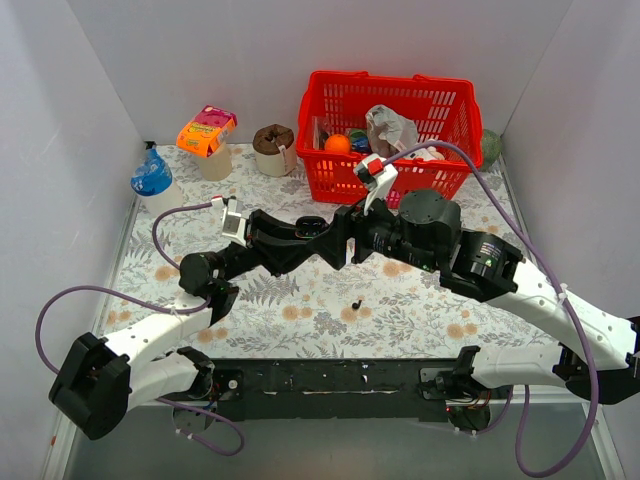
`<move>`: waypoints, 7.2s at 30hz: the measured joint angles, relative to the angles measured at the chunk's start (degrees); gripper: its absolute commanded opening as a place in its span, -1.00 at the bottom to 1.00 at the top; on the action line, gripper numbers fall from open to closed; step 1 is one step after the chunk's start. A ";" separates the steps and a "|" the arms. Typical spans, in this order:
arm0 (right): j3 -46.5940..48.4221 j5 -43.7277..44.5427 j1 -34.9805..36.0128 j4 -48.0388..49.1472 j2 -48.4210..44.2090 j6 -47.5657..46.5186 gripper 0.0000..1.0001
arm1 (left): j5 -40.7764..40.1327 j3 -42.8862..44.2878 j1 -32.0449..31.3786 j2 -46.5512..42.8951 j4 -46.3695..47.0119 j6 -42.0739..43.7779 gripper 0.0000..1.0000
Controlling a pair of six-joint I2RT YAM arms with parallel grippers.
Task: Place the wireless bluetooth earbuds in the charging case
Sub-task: Adjust the earbud with the charging case.
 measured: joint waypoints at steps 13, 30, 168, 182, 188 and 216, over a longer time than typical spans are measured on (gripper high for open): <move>0.02 -1.68 0.00 0.00 0.09 0.72 0.46 | -1.18 0.00 0.00 0.26 -0.44 1.95 -1.00; 0.02 -1.16 0.00 -0.87 0.13 0.76 0.45 | -2.84 0.00 0.02 2.23 -0.22 3.17 -1.00; -1.31 -2.58 0.13 1.38 -0.74 -0.57 0.89 | -0.87 0.76 -1.49 6.34 3.85 1.90 -1.00; -0.07 -0.13 -0.04 -0.07 0.68 0.00 0.88 | -1.46 0.85 -1.22 7.82 4.52 1.75 -1.00; 0.52 0.63 0.07 -1.27 0.33 -0.83 0.88 | -1.33 0.85 -1.51 7.74 4.79 1.75 -1.00; 2.43 7.61 0.28 -7.63 -3.34 -5.81 0.35 | 2.95 0.85 -1.53 6.60 5.40 -0.26 -1.00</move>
